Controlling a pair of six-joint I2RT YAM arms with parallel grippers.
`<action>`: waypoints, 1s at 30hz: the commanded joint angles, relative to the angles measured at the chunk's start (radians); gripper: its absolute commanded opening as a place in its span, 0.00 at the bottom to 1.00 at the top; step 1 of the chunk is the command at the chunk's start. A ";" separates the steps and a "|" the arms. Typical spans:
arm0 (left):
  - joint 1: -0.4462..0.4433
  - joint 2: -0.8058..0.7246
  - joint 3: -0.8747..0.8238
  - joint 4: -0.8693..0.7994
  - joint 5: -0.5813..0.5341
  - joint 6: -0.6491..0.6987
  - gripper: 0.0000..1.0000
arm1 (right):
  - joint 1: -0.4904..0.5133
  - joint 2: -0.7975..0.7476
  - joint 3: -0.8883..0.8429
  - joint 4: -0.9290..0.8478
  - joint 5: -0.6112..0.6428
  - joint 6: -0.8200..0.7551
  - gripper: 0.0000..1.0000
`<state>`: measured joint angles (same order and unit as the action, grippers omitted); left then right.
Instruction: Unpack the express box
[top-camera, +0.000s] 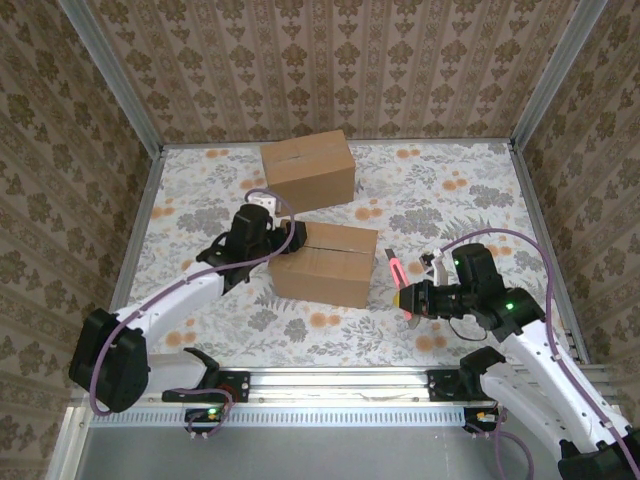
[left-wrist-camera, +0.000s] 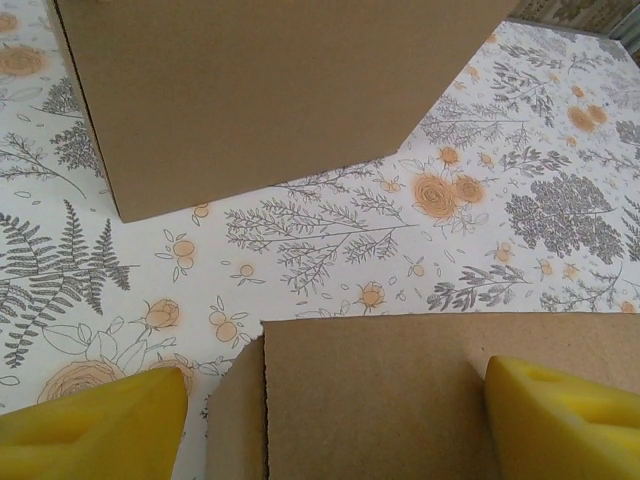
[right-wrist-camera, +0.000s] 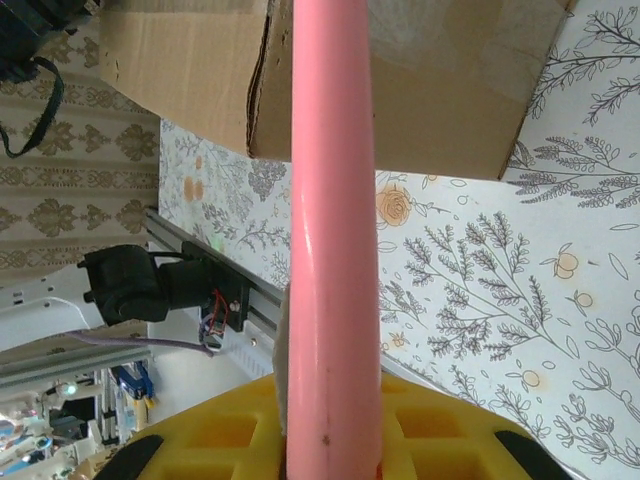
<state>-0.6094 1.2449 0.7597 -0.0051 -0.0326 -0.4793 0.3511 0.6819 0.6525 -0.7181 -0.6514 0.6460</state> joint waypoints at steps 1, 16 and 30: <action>-0.022 0.021 -0.063 -0.112 -0.041 0.011 0.77 | -0.003 0.009 -0.006 0.051 -0.023 0.035 0.00; -0.070 0.061 -0.101 -0.114 -0.133 0.030 0.76 | 0.008 0.115 0.027 0.125 -0.043 0.040 0.00; -0.076 0.068 -0.101 -0.115 -0.136 0.031 0.76 | 0.025 0.131 0.045 0.129 -0.020 0.042 0.00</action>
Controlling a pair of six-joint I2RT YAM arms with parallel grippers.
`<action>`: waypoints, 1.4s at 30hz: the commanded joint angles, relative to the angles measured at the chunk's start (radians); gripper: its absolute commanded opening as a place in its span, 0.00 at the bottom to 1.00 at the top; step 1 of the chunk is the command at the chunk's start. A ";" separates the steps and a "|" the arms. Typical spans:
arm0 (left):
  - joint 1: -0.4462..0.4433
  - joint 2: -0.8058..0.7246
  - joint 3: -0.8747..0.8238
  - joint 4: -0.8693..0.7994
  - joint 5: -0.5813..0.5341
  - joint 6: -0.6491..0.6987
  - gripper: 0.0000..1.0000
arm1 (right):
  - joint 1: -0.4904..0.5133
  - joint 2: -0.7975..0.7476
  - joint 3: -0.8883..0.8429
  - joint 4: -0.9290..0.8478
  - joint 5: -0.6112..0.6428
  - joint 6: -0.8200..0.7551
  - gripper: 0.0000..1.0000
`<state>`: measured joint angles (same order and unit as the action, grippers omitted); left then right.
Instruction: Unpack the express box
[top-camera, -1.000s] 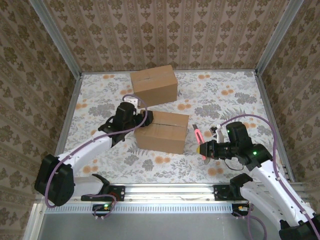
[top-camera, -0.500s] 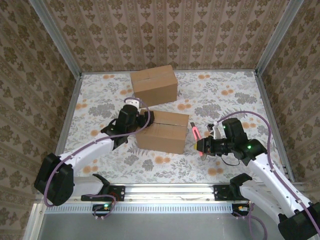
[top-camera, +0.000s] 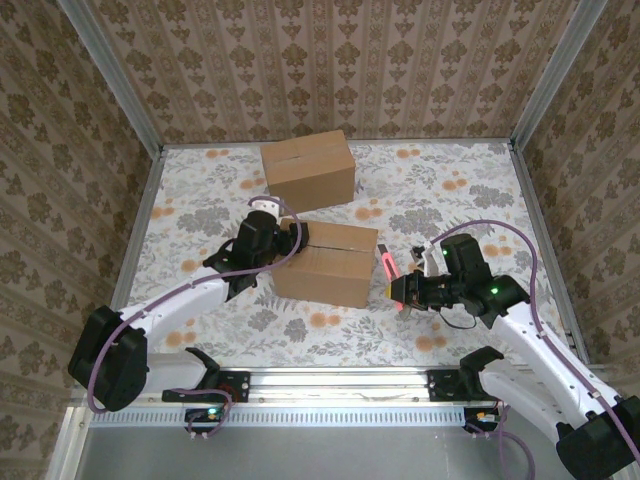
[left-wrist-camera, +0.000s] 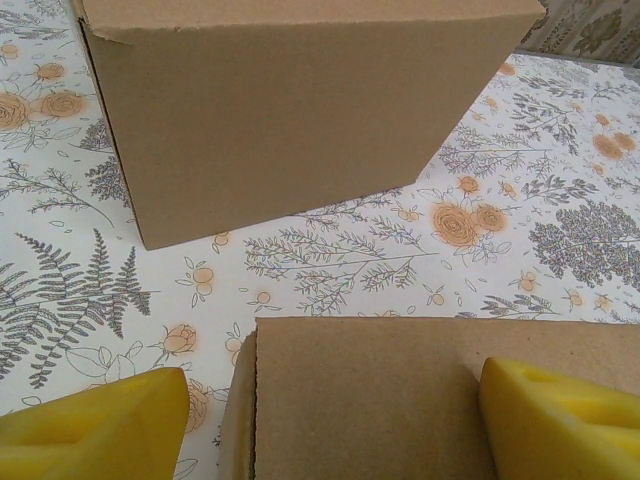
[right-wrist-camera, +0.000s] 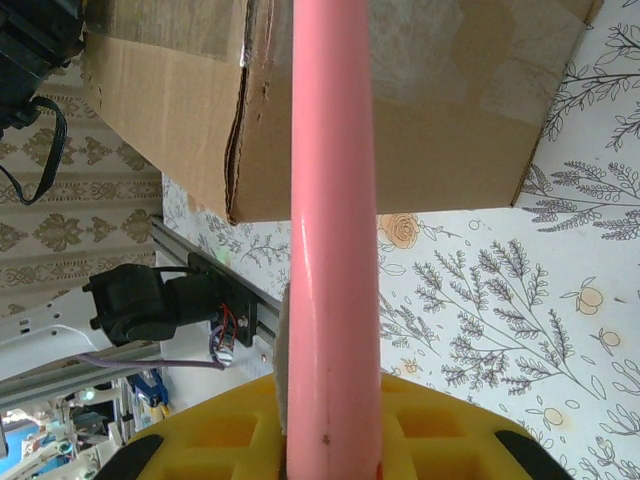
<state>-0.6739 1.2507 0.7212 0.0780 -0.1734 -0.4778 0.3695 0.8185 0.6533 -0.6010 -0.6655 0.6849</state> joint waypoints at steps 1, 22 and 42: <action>-0.012 0.064 -0.062 -0.198 0.006 0.030 0.76 | 0.006 -0.005 0.046 0.010 -0.005 0.003 0.00; -0.010 0.065 -0.060 -0.199 0.004 0.031 0.76 | 0.007 0.007 0.046 -0.029 0.023 -0.010 0.00; -0.013 0.066 -0.061 -0.196 0.005 0.028 0.76 | 0.028 0.033 0.035 0.005 0.009 0.000 0.00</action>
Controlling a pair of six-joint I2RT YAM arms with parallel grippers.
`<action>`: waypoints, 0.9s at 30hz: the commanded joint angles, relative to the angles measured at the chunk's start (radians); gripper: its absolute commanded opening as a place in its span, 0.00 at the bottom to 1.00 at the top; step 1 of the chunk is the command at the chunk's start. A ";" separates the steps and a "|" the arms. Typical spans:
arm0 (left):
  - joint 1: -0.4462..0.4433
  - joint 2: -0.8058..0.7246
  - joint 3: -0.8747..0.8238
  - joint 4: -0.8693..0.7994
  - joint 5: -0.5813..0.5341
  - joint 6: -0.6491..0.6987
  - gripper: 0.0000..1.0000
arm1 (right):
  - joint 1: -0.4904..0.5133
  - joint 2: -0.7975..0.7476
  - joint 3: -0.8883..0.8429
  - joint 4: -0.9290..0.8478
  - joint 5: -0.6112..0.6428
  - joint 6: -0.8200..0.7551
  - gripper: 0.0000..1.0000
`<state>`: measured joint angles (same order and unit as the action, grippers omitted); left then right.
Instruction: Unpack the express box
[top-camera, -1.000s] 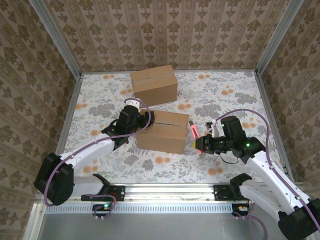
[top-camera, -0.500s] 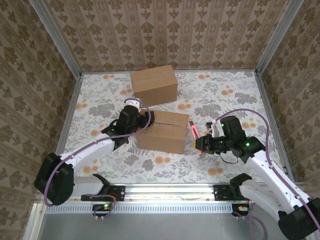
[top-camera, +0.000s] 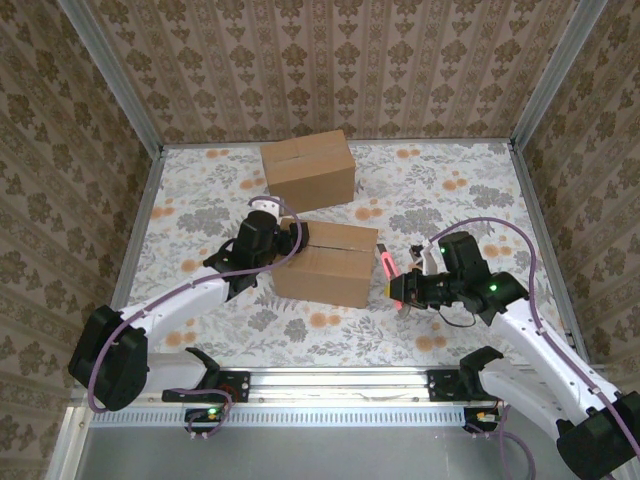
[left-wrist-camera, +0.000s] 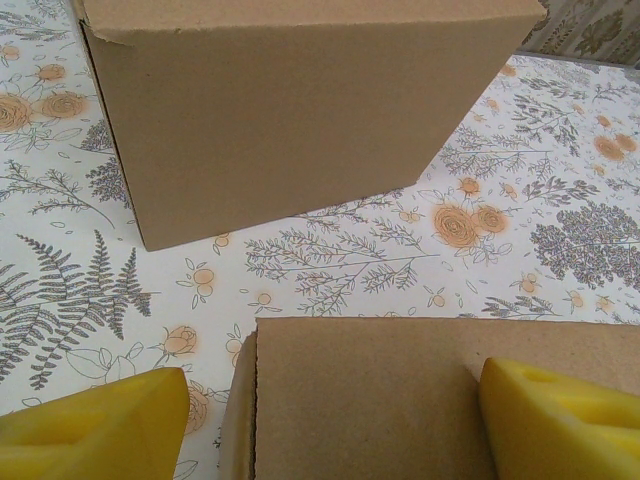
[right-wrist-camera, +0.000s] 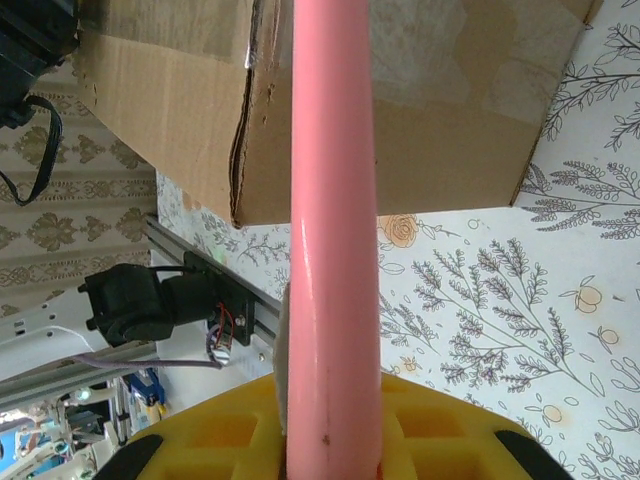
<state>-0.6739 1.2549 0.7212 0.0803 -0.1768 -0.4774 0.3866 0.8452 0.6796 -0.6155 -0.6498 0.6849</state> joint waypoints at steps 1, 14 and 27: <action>-0.013 0.062 -0.062 -0.198 0.009 0.028 0.76 | 0.017 0.008 0.006 0.027 -0.008 0.002 0.00; -0.014 0.078 -0.111 -0.174 0.017 -0.002 0.76 | 0.041 -0.035 -0.010 0.023 0.001 0.037 0.00; -0.025 0.116 -0.162 -0.123 0.020 -0.036 0.76 | 0.092 -0.066 -0.061 0.072 0.004 0.116 0.00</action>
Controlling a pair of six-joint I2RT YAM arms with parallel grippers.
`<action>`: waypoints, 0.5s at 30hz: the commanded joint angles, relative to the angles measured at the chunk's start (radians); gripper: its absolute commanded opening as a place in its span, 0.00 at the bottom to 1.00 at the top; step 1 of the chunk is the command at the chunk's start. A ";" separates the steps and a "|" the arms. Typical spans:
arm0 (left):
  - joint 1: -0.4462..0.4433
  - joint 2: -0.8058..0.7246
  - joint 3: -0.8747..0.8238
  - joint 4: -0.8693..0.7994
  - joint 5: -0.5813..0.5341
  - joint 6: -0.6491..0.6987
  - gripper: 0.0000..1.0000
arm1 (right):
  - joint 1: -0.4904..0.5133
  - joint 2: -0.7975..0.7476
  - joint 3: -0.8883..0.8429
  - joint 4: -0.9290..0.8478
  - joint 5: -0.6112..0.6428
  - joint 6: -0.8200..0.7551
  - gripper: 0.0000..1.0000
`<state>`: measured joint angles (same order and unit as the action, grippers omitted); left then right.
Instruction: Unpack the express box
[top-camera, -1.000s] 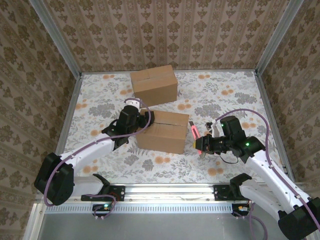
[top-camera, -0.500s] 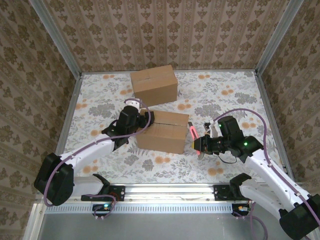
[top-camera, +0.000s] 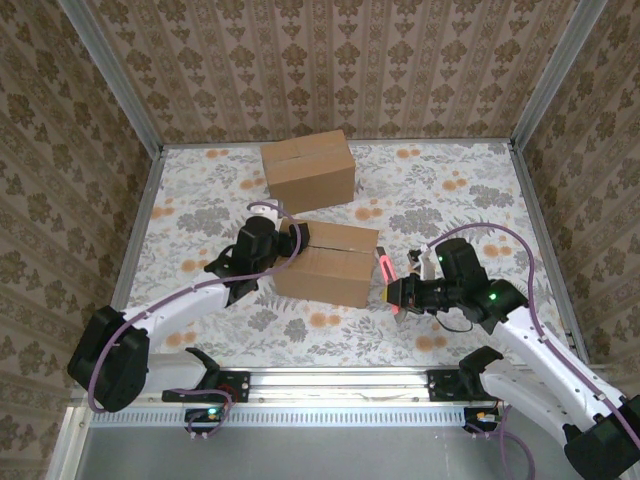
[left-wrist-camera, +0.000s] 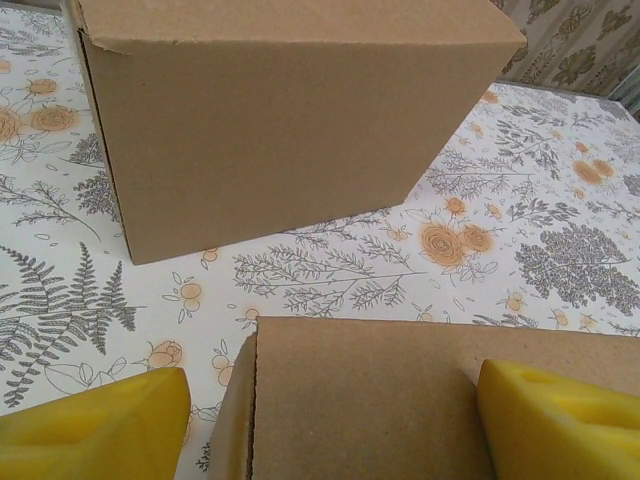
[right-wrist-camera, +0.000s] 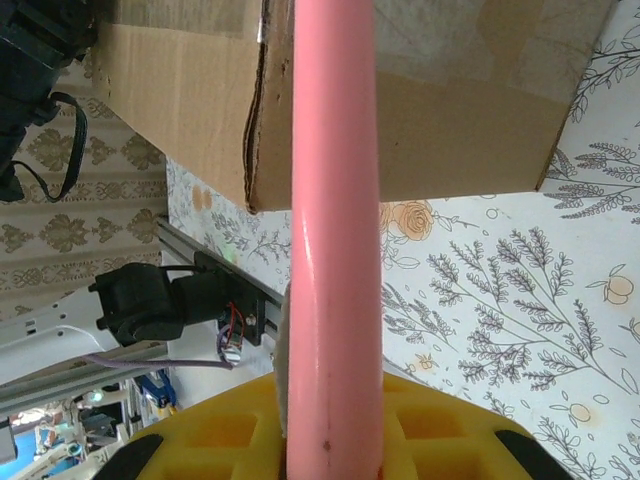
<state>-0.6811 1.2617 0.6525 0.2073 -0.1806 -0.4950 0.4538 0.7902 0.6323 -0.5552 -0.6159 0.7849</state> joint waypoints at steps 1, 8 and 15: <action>-0.019 0.113 -0.091 -0.248 0.024 -0.018 0.75 | 0.029 -0.011 -0.014 0.043 -0.030 0.021 0.00; -0.019 0.134 -0.080 -0.243 0.023 -0.016 0.75 | 0.059 -0.020 -0.024 0.051 -0.013 0.048 0.00; -0.021 0.148 -0.080 -0.238 0.023 -0.017 0.75 | 0.105 -0.045 -0.052 0.075 0.011 0.095 0.00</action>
<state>-0.6823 1.2980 0.6571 0.2501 -0.1810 -0.4980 0.5224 0.7578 0.6003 -0.4992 -0.5449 0.8677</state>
